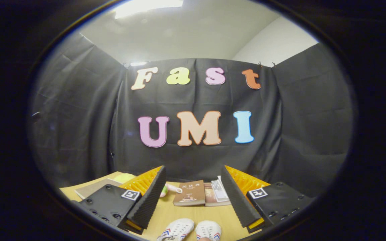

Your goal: Open the storage box then place both shoes into the box .Put the left shoe in first, then the right shoe, with the right side of both shoes facing outward in a uniform manner.

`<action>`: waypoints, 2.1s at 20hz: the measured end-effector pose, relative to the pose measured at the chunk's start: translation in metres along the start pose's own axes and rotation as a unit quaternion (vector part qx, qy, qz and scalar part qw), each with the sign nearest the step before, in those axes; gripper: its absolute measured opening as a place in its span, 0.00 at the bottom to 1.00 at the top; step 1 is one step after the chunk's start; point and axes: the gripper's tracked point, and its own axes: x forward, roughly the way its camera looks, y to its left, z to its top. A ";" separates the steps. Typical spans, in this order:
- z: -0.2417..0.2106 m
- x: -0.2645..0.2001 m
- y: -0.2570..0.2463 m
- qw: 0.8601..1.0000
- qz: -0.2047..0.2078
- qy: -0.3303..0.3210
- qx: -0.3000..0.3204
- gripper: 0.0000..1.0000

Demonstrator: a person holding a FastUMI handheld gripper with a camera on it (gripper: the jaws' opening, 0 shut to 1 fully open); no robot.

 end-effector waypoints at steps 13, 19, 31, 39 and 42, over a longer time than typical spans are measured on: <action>-0.021 0.003 0.006 0.999 0.010 0.023 0.046 1.00; -0.058 -0.002 0.025 0.990 0.031 0.070 0.116 1.00; -0.164 -0.014 0.072 0.890 0.040 0.203 0.407 1.00; -0.209 -0.032 0.149 0.766 0.075 0.290 0.568 1.00; -0.221 -0.037 0.173 0.717 0.080 0.318 0.616 1.00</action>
